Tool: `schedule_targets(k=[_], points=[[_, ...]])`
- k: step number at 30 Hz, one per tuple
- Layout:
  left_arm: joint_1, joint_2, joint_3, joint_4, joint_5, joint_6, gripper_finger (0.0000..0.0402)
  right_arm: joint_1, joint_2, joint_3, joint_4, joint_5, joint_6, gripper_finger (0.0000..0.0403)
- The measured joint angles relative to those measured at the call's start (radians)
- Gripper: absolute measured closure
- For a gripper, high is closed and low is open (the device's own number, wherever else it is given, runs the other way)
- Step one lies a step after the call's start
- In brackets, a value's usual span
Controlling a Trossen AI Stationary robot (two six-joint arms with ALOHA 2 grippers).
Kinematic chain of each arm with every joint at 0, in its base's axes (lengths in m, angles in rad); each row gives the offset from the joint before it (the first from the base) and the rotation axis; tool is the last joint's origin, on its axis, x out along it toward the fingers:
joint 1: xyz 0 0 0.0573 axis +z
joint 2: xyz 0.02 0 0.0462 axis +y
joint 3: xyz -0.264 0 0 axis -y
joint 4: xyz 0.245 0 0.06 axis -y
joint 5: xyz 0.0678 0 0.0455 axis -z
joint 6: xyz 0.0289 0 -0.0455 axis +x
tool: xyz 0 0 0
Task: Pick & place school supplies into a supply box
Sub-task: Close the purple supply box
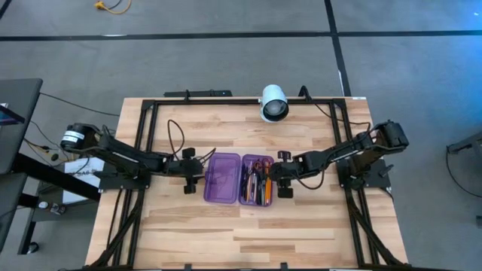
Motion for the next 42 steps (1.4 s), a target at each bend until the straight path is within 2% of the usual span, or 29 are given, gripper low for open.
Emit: schedule_targets(k=[42], points=[[-0.001, 0.002, 0.011, 0.110, 0.071, 0.063, 0.0226, 0.001, 0.000, 0.000, -0.023, 0.003, -0.026, 0.0285]])
